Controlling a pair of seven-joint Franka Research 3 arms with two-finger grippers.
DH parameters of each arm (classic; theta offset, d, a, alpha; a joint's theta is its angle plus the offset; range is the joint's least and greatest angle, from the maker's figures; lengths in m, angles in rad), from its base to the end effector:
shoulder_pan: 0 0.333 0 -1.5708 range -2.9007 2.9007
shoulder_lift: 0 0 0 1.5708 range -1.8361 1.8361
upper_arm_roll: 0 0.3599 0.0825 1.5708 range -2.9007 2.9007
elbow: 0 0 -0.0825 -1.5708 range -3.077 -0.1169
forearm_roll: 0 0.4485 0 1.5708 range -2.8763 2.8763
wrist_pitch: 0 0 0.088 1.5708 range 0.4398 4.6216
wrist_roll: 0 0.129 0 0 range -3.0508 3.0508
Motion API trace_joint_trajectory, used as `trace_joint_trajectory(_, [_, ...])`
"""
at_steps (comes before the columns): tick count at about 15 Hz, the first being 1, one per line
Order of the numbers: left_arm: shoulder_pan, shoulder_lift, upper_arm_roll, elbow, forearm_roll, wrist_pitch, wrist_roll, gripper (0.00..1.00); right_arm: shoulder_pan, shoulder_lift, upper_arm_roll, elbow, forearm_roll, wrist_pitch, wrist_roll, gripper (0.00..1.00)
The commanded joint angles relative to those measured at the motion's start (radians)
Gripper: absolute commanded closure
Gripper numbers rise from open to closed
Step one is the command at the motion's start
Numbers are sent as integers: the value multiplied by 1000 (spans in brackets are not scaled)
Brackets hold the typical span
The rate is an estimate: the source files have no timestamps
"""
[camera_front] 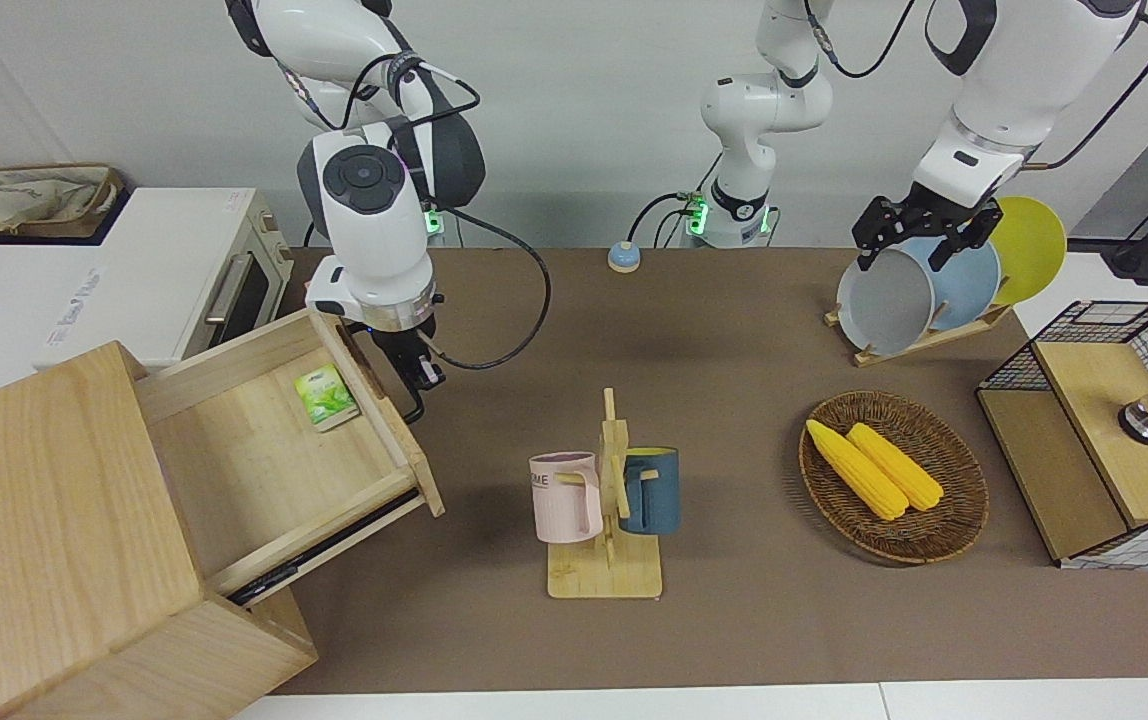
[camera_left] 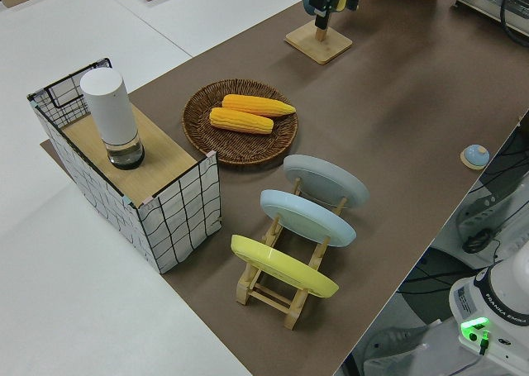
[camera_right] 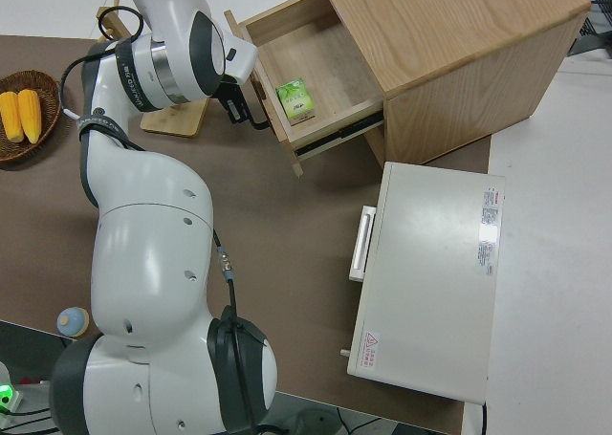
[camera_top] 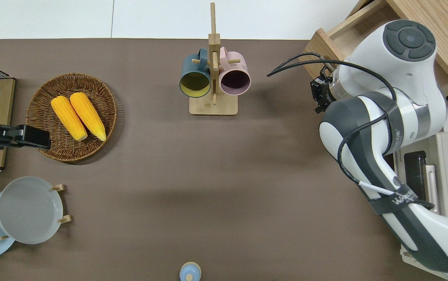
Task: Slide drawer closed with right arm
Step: 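Continue pushing the drawer fully shut with the right gripper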
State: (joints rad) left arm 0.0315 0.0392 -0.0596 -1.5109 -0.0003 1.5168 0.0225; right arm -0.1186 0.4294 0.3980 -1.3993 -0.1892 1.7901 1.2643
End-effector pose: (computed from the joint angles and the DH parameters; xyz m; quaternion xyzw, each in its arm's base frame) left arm 0.6266 -0.0169 0.6493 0.9995 -0.0253 -0.0166 0.0013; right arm 0.7466 0.1424 0.4784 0.8834 -0.4685 0.0058 0.0099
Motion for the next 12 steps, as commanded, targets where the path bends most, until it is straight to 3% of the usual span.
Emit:
trace_joint_trajectory(1, [4, 11, -6, 26, 17, -20, 10, 7, -42, 32, 16, 42, -26, 14, -58, 1000])
trace_joint_trajectory(7, [4, 11, -6, 26, 17, -20, 10, 7, -58, 42, 16, 48, -108, 17, -98, 1000])
trace_joint_trajectory(12, [4, 11, -6, 24, 17, -20, 10, 7, -108, 46, 16, 65, -111, 42, -164, 1000])
